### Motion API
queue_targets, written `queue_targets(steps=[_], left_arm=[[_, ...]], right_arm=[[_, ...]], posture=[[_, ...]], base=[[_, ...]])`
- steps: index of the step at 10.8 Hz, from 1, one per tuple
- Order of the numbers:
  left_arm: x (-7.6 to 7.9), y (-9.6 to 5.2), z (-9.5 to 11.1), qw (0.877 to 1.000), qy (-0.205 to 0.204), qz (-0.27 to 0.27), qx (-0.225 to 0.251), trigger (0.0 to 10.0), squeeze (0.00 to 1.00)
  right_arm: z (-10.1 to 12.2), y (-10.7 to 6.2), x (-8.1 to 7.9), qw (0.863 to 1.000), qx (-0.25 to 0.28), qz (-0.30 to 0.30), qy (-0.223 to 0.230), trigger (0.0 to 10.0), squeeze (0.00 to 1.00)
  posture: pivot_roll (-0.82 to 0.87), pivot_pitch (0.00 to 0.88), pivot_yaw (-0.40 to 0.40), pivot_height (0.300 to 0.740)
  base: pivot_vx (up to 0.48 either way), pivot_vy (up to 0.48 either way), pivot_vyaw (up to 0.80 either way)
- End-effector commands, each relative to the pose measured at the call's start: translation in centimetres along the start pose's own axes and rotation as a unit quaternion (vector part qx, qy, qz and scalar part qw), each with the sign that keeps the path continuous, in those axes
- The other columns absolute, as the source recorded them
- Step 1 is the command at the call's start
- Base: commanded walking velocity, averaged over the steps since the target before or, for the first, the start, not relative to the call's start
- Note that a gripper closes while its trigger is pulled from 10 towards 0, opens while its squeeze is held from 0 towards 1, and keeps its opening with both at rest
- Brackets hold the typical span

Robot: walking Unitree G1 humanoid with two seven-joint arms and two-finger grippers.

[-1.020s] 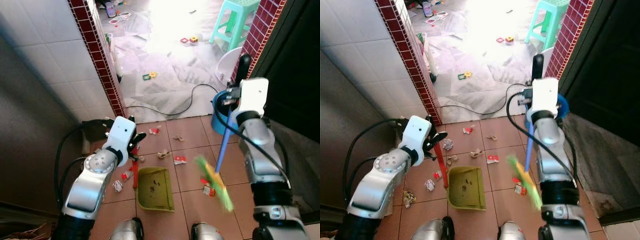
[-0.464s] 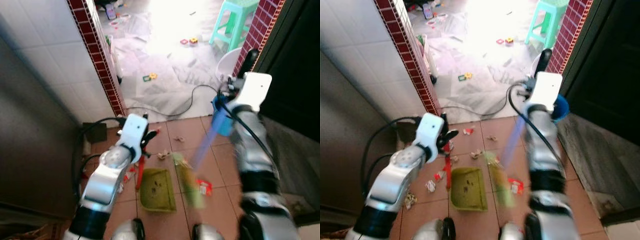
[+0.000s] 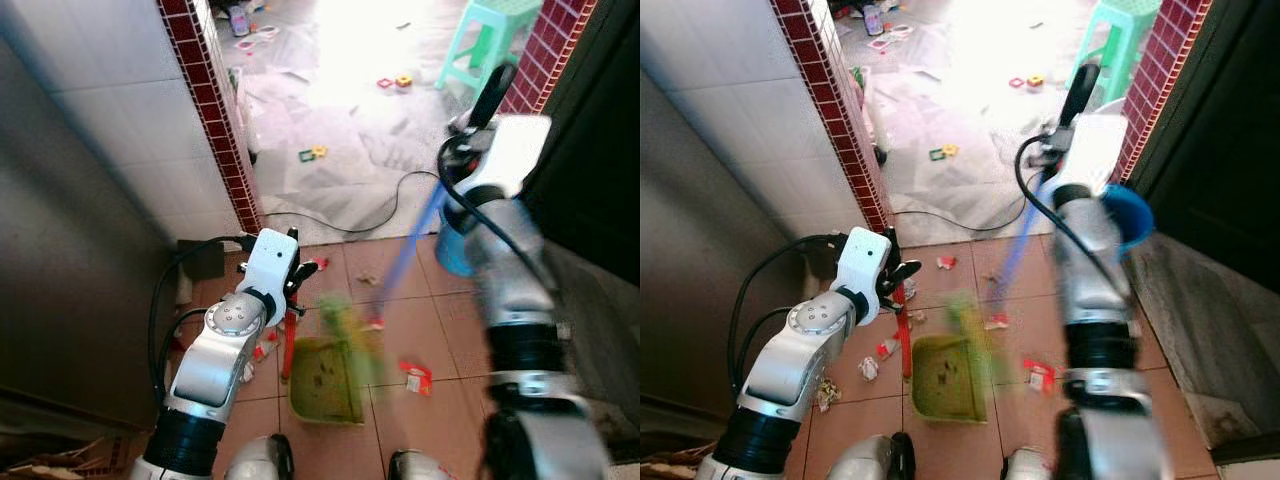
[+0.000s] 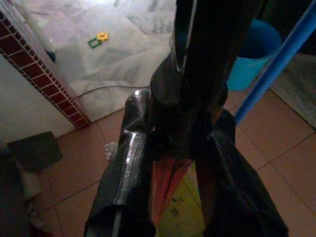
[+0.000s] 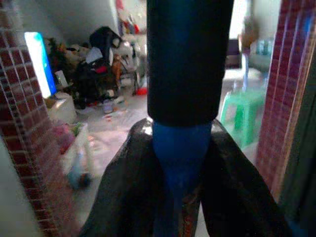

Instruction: Sweep floor

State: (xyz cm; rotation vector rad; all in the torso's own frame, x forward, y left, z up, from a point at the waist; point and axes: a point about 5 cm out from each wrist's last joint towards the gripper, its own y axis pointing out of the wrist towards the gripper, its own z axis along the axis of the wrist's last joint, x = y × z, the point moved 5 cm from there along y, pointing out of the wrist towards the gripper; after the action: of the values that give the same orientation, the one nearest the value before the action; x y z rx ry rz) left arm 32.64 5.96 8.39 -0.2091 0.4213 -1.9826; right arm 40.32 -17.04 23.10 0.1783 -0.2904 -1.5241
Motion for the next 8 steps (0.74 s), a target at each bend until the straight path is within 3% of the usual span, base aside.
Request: queue_targets(steps=[1, 2, 3, 4, 6, 7, 8], left_arm=[[1.3, 0.2, -4.3, 0.996, -0.029, -0.024, -0.080, 10.0, 0.00], [1.6, 0.2, -4.4, 0.995, -0.035, -0.031, -0.084, 10.0, 0.00], [1.7, 0.2, -4.5, 0.995, -0.034, -0.031, -0.093, 10.0, 0.00], [2.1, 0.1, -4.8, 0.993, -0.033, -0.046, -0.102, 10.0, 0.00], [2.4, -0.1, -4.8, 0.993, -0.035, -0.060, -0.099, 10.0, 0.00], [2.3, -0.1, -4.8, 0.993, -0.035, -0.056, -0.100, 10.0, 0.00], [2.2, -0.1, -4.8, 0.993, -0.036, -0.054, -0.102, 10.0, 0.00]], right_arm=[[3.3, 0.1, -0.3, 0.995, 0.076, 0.019, -0.065, 10.0, 0.00], [2.2, -0.5, 1.0, 0.990, 0.061, -0.002, -0.129, 10.0, 0.00], [1.8, -0.8, 1.4, 0.987, 0.054, -0.011, -0.152, 10.0, 0.00], [-0.2, -1.5, 2.7, 0.982, 0.009, -0.046, -0.185, 10.0, 0.00], [-3.1, -2.3, 3.2, 0.983, -0.064, -0.073, -0.157, 10.0, 0.00], [-5.5, -3.0, 3.2, 0.983, -0.119, -0.090, -0.107, 10.0, 0.00], [-6.4, -3.3, 2.4, 0.985, -0.130, -0.092, -0.060, 10.0, 0.00]], posture=[[-0.07, 0.104, 0.087, 0.740], [-0.07, 0.106, 0.087, 0.740], [-0.07, 0.106, 0.087, 0.740], [-0.07, 0.107, 0.088, 0.740], [-0.07, 0.105, 0.090, 0.740], [-0.06, 0.104, 0.091, 0.740], [-0.06, 0.103, 0.090, 0.740]], base=[[0.000, 0.000, 0.00], [0.000, 0.000, 0.00], [0.000, 0.000, 0.00], [0.000, 0.000, 0.00], [0.000, 0.000, 0.00], [0.000, 0.000, 0.00], [0.000, 0.000, 0.00]])
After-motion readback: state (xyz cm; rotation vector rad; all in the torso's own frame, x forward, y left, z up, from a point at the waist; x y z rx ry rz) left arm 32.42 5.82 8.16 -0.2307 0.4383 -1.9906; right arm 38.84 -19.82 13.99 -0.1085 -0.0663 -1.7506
